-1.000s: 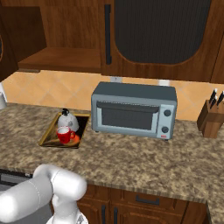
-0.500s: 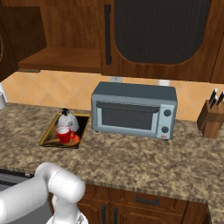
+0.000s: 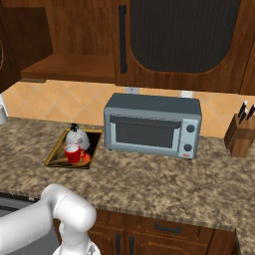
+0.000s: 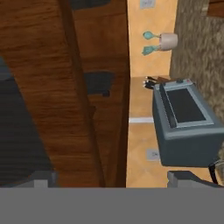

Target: Pick the kettle from the counter and place it on the tray. Then pick the mug from the cabinet and place it on the tray. Then close the cabinet doors.

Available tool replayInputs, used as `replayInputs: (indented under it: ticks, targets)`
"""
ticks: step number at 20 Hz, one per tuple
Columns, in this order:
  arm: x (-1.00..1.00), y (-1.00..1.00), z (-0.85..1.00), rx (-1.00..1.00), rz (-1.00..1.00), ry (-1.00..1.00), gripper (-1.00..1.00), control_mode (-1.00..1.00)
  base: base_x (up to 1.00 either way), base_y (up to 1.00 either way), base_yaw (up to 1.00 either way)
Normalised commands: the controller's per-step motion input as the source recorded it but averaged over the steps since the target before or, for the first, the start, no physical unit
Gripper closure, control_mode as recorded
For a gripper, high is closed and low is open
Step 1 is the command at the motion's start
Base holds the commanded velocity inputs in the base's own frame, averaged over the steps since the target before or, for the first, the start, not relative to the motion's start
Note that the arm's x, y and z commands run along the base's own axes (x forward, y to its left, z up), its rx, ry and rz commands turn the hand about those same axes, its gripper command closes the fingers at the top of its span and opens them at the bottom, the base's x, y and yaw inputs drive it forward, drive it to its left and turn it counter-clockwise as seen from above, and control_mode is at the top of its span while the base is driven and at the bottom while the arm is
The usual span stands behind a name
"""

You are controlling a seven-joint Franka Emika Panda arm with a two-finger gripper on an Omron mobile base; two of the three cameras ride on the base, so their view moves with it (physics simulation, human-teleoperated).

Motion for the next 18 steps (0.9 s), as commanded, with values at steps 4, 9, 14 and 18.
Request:
replayInputs:
  ticks: [4, 9, 14, 18]
  targets:
    - [-0.26, -0.5, 0.37, 0.01, -0.13, -0.02, -1.0, -1.0, 0.0, 0.0, 0.0]
    - [-0.24, -0.6, 0.3, 0.02, -0.13, 0.0, -1.0, -1.0, 0.0, 0.0, 0.0]
    - [-0.23, -0.73, 0.26, 0.03, -0.11, 0.0, -1.0, -1.0, 0.0, 0.0, 0.0]
    - [-0.17, -0.77, 0.3, 0.02, -0.07, 0.0, -1.0, -1.0, 0.0, 0.0, 0.0]
